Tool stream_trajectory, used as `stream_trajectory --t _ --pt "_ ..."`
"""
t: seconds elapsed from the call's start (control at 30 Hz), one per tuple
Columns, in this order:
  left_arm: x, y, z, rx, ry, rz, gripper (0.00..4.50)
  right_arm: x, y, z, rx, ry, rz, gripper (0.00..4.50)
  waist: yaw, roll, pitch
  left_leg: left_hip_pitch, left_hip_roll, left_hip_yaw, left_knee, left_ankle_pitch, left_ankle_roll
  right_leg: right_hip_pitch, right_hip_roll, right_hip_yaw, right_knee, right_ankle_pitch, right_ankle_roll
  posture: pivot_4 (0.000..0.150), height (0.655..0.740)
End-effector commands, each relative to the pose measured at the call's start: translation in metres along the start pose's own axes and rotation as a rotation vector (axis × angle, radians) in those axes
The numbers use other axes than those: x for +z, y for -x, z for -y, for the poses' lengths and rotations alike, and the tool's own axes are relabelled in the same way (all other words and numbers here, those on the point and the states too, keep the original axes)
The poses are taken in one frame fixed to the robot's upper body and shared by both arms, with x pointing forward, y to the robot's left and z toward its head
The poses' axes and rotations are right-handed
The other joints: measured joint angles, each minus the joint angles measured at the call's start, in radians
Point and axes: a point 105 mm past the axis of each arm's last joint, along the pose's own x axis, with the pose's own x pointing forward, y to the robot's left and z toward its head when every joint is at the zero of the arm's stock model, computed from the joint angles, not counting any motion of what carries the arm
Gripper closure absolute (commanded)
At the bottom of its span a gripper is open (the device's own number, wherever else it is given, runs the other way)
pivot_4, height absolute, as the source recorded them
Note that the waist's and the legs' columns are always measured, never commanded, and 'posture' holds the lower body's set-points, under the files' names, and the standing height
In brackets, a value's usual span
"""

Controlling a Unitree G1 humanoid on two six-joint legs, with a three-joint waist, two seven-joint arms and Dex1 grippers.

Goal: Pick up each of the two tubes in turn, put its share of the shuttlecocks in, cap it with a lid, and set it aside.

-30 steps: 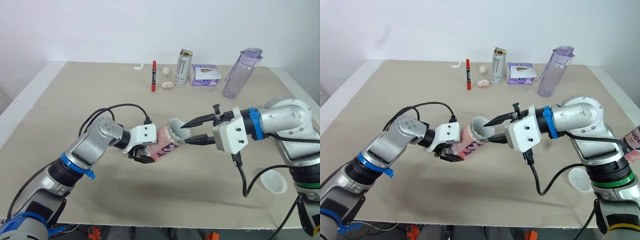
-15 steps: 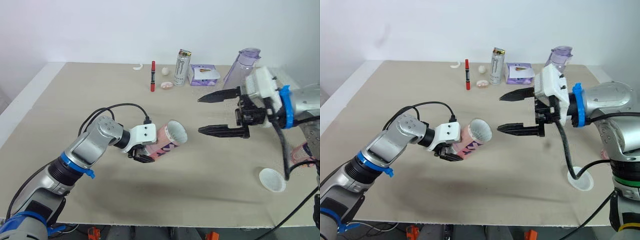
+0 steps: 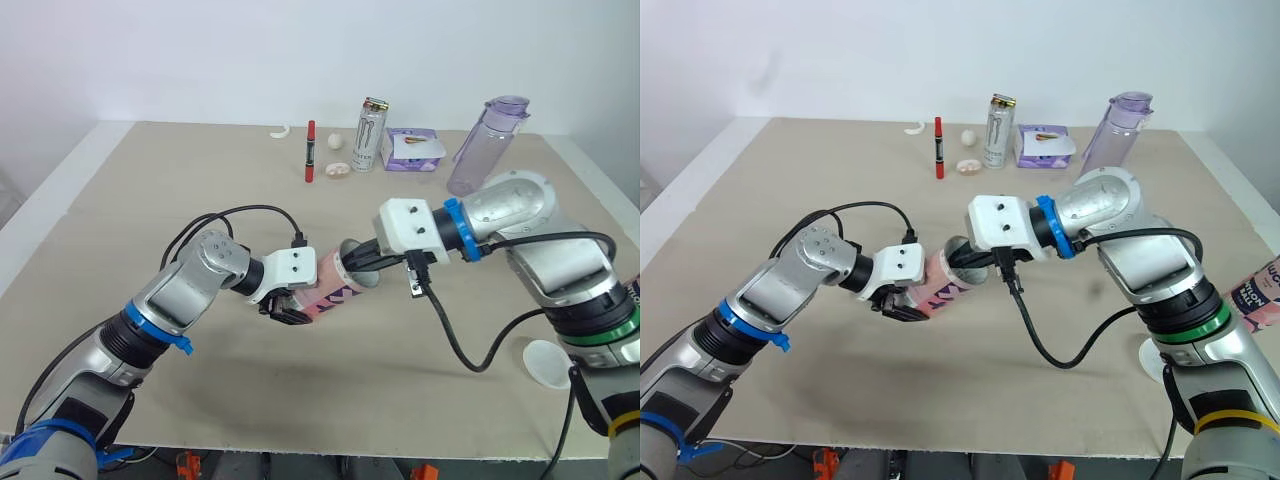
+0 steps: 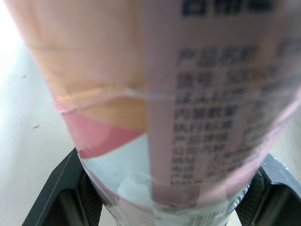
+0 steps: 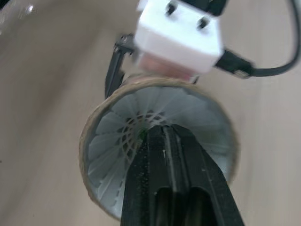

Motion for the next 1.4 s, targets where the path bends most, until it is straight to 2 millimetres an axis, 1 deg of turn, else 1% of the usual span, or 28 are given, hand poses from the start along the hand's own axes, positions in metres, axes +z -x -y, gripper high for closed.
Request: stream_trajectory --t 0.03,0.1,0.17,0.2,0.23,0.33,0.37,0.43,0.5,0.53,0.6,0.63,0.67,0.73,0.77,0.83,0.87,0.97,1.03,1.07,1.17,1.27,1.33,1.37,1.4 --pt "-0.011 -0.004 -0.004 0.034 0.017 -0.052 1.36 0.001 -0.029 0.002 0.086 0.062 -0.063 4.39 -0.002 0.000 0.000 0.001 0.000 0.000 0.000 0.000 0.000 0.000 0.000 0.000 0.000 0.001 0.000 0.150 0.7400" --pt "-0.011 -0.005 -0.004 0.035 0.017 -0.051 1.36 -0.002 -0.039 0.005 0.108 0.083 -0.099 4.39 -0.001 0.000 0.000 0.002 0.000 0.000 0.000 0.000 0.000 0.000 0.001 0.000 0.002 0.001 -0.001 0.150 0.7400" --pt "-0.010 -0.006 -0.004 0.037 0.018 -0.049 1.36 -0.005 -0.045 0.007 0.120 0.089 -0.120 4.39 -0.002 -0.002 -0.002 0.002 0.001 0.000 0.001 0.000 0.000 0.001 0.001 -0.001 0.002 0.001 -0.001 0.150 0.7400" --pt "-0.010 -0.006 -0.004 0.038 0.018 -0.049 1.36 -0.005 -0.046 0.008 0.125 0.092 -0.125 4.39 -0.004 -0.006 -0.004 0.004 0.001 0.001 0.001 0.000 0.000 0.001 0.001 -0.001 0.002 0.002 -0.002 0.150 0.7400" --pt "-0.011 -0.006 -0.004 0.039 0.019 -0.048 1.36 -0.005 -0.047 0.008 0.128 0.093 -0.128 4.39 -0.004 -0.006 -0.004 0.009 0.002 0.002 0.000 0.000 0.000 0.003 0.001 -0.001 0.002 0.003 -0.004 0.150 0.7400" --pt "-0.012 -0.005 -0.004 0.042 0.024 -0.050 1.36 -0.006 -0.043 0.011 0.121 0.097 -0.123 4.39 -0.006 -0.008 -0.006 0.013 0.005 0.002 0.000 0.000 0.000 0.004 0.001 -0.002 0.002 0.004 -0.006 0.150 0.7400" --pt "-0.013 -0.005 -0.003 0.043 0.027 -0.050 1.36 -0.005 -0.040 0.013 0.111 0.095 -0.115 4.39 -0.006 -0.007 -0.006 0.014 0.007 0.002 -0.001 0.000 -0.001 0.003 0.001 -0.003 0.002 0.006 -0.009 0.150 0.7400" --pt "-0.015 -0.004 -0.003 0.044 0.033 -0.051 1.36 0.001 -0.030 0.017 0.083 0.085 -0.084 4.39 -0.006 -0.007 -0.006 0.015 0.008 0.002 -0.001 0.000 -0.001 0.003 0.002 -0.005 0.002 0.007 -0.010 0.150 0.7400" --pt "-0.019 -0.003 -0.004 0.051 0.040 -0.054 1.36 0.009 -0.006 0.022 0.026 0.044 -0.017 4.39 -0.006 -0.007 -0.006 0.015 0.009 0.002 -0.001 0.000 -0.001 0.002 0.002 -0.006 0.002 0.008 -0.012 0.150 0.7400" --pt "-0.020 -0.002 -0.004 0.053 0.042 -0.055 1.36 0.011 0.001 0.023 0.011 0.030 0.003 4.39 -0.006 -0.007 -0.006 0.015 0.009 0.002 -0.001 0.000 -0.001 0.002 0.002 -0.007 0.002 0.008 -0.013 0.150 0.7400" --pt "-0.021 -0.001 -0.005 0.063 0.040 -0.053 1.36 0.011 0.024 0.023 -0.041 -0.013 0.034 4.39 -0.005 -0.007 -0.006 0.015 0.010 0.002 -0.002 0.000 -0.001 0.002 0.002 -0.007 0.002 0.009 -0.013 0.150 0.7400" --pt "-0.022 -0.001 -0.006 0.070 0.034 -0.048 1.36 0.011 0.037 0.023 -0.071 -0.039 0.046 4.39 0.004 -0.007 -0.005 0.014 0.010 0.002 -0.002 0.000 -0.001 0.001 0.001 -0.008 0.002 0.009 -0.014 0.150 0.7400" --pt "-0.022 0.000 -0.007 0.076 0.027 -0.045 1.36 0.010 0.049 0.023 -0.096 -0.054 0.054 4.39 0.004 -0.007 -0.005 0.008 0.010 0.005 -0.001 0.001 -0.001 0.001 -0.002 -0.009 0.001 0.007 -0.012 0.150 0.7400" --pt "-0.025 -0.002 -0.007 0.088 0.023 -0.012 1.36 0.006 0.085 0.016 -0.186 -0.179 0.131 4.39 0.005 -0.007 -0.005 0.007 0.010 0.007 -0.001 0.000 -0.002 0.001 -0.002 -0.008 0.001 0.007 -0.012 0.150 0.7400" --pt "-0.023 -0.003 -0.006 0.089 0.021 0.016 1.36 0.003 0.097 0.012 -0.215 -0.232 0.156 4.39 0.010 -0.007 -0.005 0.006 0.010 0.008 -0.002 0.000 -0.002 0.000 -0.002 -0.008 0.000 0.006 -0.012 0.150 0.7400" --pt "-0.019 -0.007 -0.005 0.093 0.015 0.081 1.36 -0.004 0.110 0.002 -0.247 -0.306 0.179 4.39 0.019 -0.007 -0.005 0.004 0.010 0.006 -0.003 0.000 -0.003 0.000 -0.002 -0.009 0.000 0.005 -0.014 0.150 0.7400" --pt "-0.015 -0.009 -0.004 0.093 0.011 0.123 1.36 -0.009 0.114 -0.002 -0.264 -0.340 0.179 4.39 0.022 -0.007 -0.005 0.003 0.010 0.006 -0.003 -0.001 -0.003 -0.001 -0.002 -0.009 0.000 0.004 -0.014 0.150 0.7400" --pt "0.006 -0.016 -0.002 0.099 0.038 0.324 1.36 -0.033 0.121 -0.027 -0.288 -0.450 0.127 4.39 0.023 -0.007 -0.005 0.003 0.009 0.005 -0.002 -0.002 -0.004 0.000 -0.002 -0.009 -0.002 0.003 -0.013 0.150 0.7400" --pt "0.018 -0.020 0.007 0.072 0.040 0.441 1.36 -0.049 0.125 -0.043 -0.301 -0.520 0.078 4.39 0.025 -0.006 -0.005 0.002 0.009 0.006 -0.001 -0.002 -0.004 0.000 -0.002 -0.009 -0.002 0.004 -0.012 0.150 0.7400" --pt "0.023 -0.022 0.012 0.055 0.050 0.495 1.36 -0.057 0.127 -0.051 -0.305 -0.549 0.047 4.39 0.024 -0.006 -0.004 -0.001 0.008 0.005 -0.001 -0.002 -0.004 -0.001 -0.003 -0.009 -0.003 0.001 -0.006 0.150 0.7400" --pt "0.036 -0.029 0.026 0.012 0.073 0.635 1.36 -0.077 0.135 -0.073 -0.310 -0.625 -0.034 4.39 0.023 -0.006 -0.004 -0.004 0.006 0.007 -0.001 -0.002 -0.005 -0.004 -0.004 -0.007 -0.002 0.002 -0.007 0.150 0.7400" --pt "0.032 -0.042 0.039 -0.031 0.095 0.669 1.36 -0.106 0.140 -0.103 -0.262 -0.671 -0.200 4.39 0.022 -0.005 -0.004 -0.002 0.006 0.006 -0.002 -0.004 -0.005 -0.003 -0.003 -0.007 -0.002 0.001 -0.005 0.150 0.7400" --pt "0.028 -0.047 0.043 -0.040 0.102 0.666 1.36 -0.114 0.144 -0.112 -0.255 -0.694 -0.237 4.39 0.021 -0.004 -0.004 -0.001 0.006 0.006 -0.002 -0.004 -0.005 -0.003 -0.002 -0.007 -0.002 0.001 -0.005 0.150 0.7400" --pt "0.027 -0.049 0.044 -0.043 0.106 0.665 1.36 -0.118 0.146 -0.115 -0.261 -0.712 -0.250 4.39 0.020 -0.004 -0.004 -0.001 0.007 0.006 -0.002 -0.004 -0.005 -0.003 -0.001 -0.007 -0.002 -0.001 -0.002 0.150 0.7400" --pt "0.023 -0.052 0.045 -0.046 0.103 0.649 1.36 -0.123 0.149 -0.120 -0.253 -0.727 -0.273 4.14 0.020 -0.004 -0.004 -0.001 0.008 0.006 -0.002 -0.004 -0.005 -0.003 0.000 -0.007 -0.002 -0.002 -0.001 0.150 0.7400"
